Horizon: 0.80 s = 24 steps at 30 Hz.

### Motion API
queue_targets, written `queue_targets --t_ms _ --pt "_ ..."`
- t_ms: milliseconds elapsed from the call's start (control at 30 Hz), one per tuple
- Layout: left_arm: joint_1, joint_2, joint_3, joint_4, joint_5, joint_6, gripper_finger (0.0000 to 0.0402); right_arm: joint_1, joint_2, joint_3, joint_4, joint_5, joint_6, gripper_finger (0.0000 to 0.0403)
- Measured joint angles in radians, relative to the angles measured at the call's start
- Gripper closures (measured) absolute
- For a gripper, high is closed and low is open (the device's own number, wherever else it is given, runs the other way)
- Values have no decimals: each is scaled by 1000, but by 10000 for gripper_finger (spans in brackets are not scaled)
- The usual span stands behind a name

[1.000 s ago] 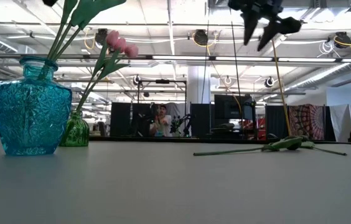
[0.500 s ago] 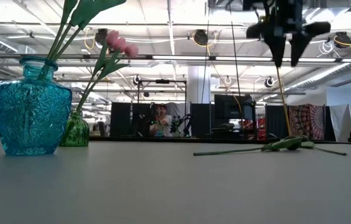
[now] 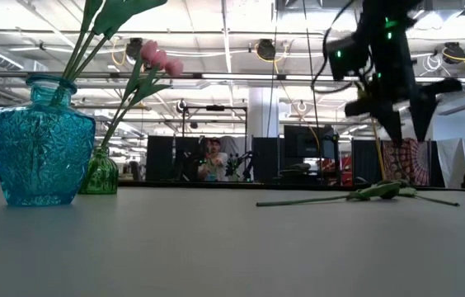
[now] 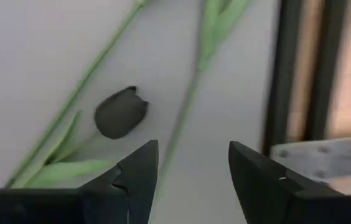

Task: Sort flowers into vase by color
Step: Put the top right black flower into the red vase

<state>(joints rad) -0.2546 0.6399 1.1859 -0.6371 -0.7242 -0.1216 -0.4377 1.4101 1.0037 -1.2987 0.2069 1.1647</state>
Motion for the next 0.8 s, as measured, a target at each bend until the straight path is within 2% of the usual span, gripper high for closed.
queue_targets --t_ms 100,267,600,800 --pt "0 0 0 0 0 0 210 -50 0 -66 115 -40 -25 216" --pt "0 0 0 0 0 -1 210 -147 0 -123 205 -55 -84 216" --pt "0 1 0 0 -17 -3 210 -384 0 -130 279 -57 -291 216" --pt "0 1 0 0 -18 -3 210 -523 0 -130 357 -114 -374 216"
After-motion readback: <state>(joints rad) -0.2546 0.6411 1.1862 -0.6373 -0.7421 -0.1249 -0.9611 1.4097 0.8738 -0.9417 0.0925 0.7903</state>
